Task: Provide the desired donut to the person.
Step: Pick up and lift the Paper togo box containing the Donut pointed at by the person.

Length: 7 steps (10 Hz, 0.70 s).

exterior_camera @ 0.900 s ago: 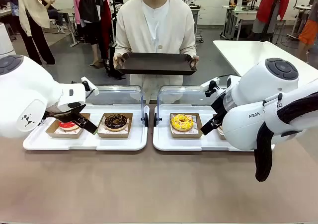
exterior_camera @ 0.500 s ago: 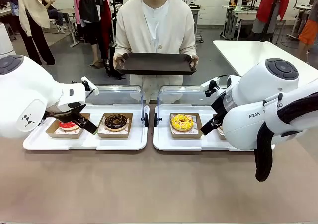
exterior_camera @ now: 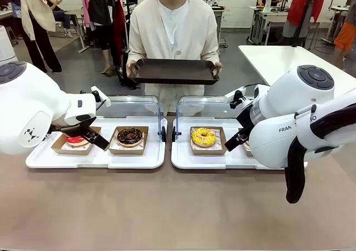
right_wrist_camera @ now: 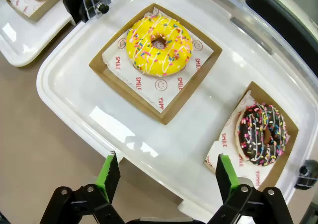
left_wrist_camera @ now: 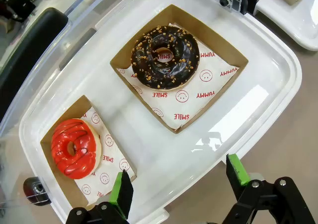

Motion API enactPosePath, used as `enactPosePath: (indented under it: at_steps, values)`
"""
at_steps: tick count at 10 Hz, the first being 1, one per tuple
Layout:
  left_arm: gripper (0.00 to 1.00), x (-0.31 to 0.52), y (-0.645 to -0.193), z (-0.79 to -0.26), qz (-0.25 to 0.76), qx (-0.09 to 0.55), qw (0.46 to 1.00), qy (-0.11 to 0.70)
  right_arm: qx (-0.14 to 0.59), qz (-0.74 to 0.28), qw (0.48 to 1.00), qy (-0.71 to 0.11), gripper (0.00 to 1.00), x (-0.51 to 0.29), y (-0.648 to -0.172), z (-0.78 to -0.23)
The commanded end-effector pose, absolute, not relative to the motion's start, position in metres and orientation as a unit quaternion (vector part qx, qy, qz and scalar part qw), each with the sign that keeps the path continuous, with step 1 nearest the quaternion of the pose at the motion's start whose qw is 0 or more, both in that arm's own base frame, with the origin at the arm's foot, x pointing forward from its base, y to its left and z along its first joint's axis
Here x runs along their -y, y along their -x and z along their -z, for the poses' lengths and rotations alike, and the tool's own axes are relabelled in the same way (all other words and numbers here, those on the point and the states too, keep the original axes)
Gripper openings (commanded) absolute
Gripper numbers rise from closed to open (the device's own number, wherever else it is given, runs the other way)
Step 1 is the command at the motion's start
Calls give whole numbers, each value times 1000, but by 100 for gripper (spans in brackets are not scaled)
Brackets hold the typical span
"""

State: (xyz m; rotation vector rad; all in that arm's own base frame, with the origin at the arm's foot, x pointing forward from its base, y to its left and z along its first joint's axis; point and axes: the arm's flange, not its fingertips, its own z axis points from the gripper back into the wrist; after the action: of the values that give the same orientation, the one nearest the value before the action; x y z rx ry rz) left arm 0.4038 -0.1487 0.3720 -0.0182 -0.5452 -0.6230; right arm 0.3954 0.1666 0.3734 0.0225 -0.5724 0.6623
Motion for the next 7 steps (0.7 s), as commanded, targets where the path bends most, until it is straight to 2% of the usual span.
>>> enactPosePath:
  at_steps: [1,6,7]
  values:
    - [100,149,-404,-372,303,265,916,9,277,-321,906,-11,100,-167,-395,-373]
    - [100,149,-404,-372,303,265,916,9,277,-321,906,-11,100,-167,-395,-373]
    - [100,149,-404,-372,303,265,916,9,269,-282,921,11,100,-166,-395,-386]
